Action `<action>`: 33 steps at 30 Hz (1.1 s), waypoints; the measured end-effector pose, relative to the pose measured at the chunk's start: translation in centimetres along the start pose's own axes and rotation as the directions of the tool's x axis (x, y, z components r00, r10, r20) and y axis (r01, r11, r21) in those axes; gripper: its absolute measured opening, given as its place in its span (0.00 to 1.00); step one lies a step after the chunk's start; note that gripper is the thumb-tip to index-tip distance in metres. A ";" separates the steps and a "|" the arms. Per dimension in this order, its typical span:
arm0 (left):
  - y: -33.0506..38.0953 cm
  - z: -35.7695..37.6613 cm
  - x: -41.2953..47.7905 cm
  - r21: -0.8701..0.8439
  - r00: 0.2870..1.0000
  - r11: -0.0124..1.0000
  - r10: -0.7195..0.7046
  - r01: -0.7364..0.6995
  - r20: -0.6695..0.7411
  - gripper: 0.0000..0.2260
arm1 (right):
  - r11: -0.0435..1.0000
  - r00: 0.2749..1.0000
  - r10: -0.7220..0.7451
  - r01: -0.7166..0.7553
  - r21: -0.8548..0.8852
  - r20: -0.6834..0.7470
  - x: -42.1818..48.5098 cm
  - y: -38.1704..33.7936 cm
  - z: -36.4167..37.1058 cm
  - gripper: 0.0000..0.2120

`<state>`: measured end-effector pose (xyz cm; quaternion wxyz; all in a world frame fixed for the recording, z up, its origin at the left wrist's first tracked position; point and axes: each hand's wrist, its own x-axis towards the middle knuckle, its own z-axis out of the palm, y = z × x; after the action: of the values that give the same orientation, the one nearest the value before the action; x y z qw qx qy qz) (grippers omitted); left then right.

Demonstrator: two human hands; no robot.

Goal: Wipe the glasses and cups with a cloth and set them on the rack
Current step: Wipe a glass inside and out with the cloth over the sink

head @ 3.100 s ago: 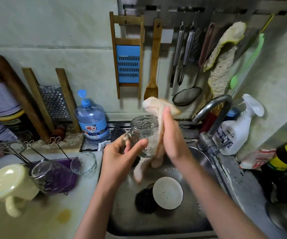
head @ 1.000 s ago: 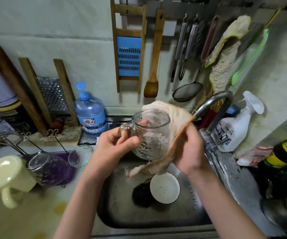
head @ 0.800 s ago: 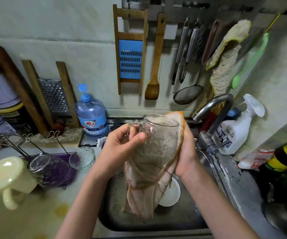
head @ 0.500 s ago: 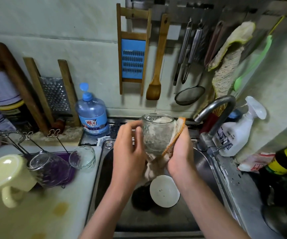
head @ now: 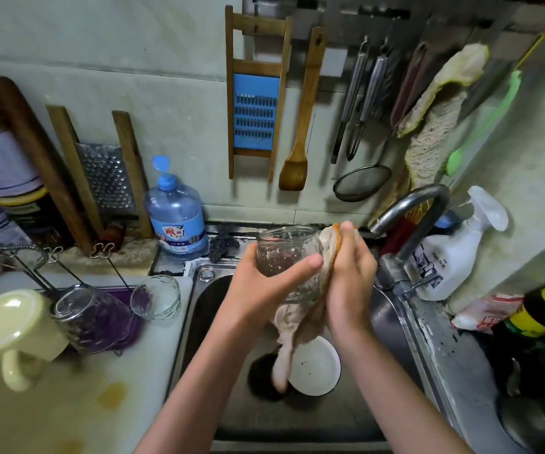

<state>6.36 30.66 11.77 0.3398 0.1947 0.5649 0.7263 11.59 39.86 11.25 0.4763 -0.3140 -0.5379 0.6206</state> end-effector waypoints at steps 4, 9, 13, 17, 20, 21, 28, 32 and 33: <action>-0.8 -0.5 -0.3 0.027 0.999 0.999 0.028 -0.029 0.020 0.34 | 0.984 0.988 0.154 -0.150 0.093 -0.035 2.3 -2.2 -1.1 0.20; -0.8 -0.1 0.1 -0.215 0.998 0.976 0.037 -0.027 0.045 0.34 | 0.999 0.953 -0.031 0.017 0.050 0.302 1.2 -3.7 -1.4 0.24; -0.6 0.8 0.4 -0.368 0.998 0.929 0.008 0.016 0.063 0.31 | 1.000 0.860 -0.027 0.032 -0.001 0.510 -0.9 -2.4 -1.2 0.21; -1.1 0.7 0.1 -0.362 0.999 0.932 0.017 -0.004 0.033 0.22 | 0.998 0.854 -0.026 -0.009 0.065 0.520 -1.8 -2.5 -1.8 0.24; -0.7 -0.1 0.3 -0.325 0.995 0.945 0.063 -0.034 0.079 0.25 | 0.994 0.843 -0.052 -0.006 0.107 0.535 -2.5 -2.7 -1.9 0.21; -0.5 -0.5 0.5 -0.265 0.986 0.963 0.088 -0.048 0.140 0.26 | 0.995 0.833 -0.068 0.015 0.100 0.549 -2.3 -3.0 -1.9 0.19; 1.4 -2.4 0.6 0.080 0.919 0.987 0.102 -0.143 0.381 0.36 | 0.963 0.805 0.165 -0.256 0.083 0.570 0.5 -3.4 -0.4 0.34; 1.5 -2.1 -0.1 0.169 0.886 0.968 0.090 -0.185 0.454 0.31 | 0.761 0.745 0.379 -0.589 0.274 0.548 0.8 -3.3 -0.6 0.29; 1.4 -2.0 -0.1 0.176 0.887 0.965 0.094 -0.192 0.453 0.30 | 0.735 0.747 0.399 -0.607 0.303 0.532 0.9 -2.9 -0.8 0.30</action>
<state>4.75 29.00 12.52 0.3809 0.4311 0.5326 0.6209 12.73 40.89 13.97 0.2130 -0.1840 -0.3588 0.8900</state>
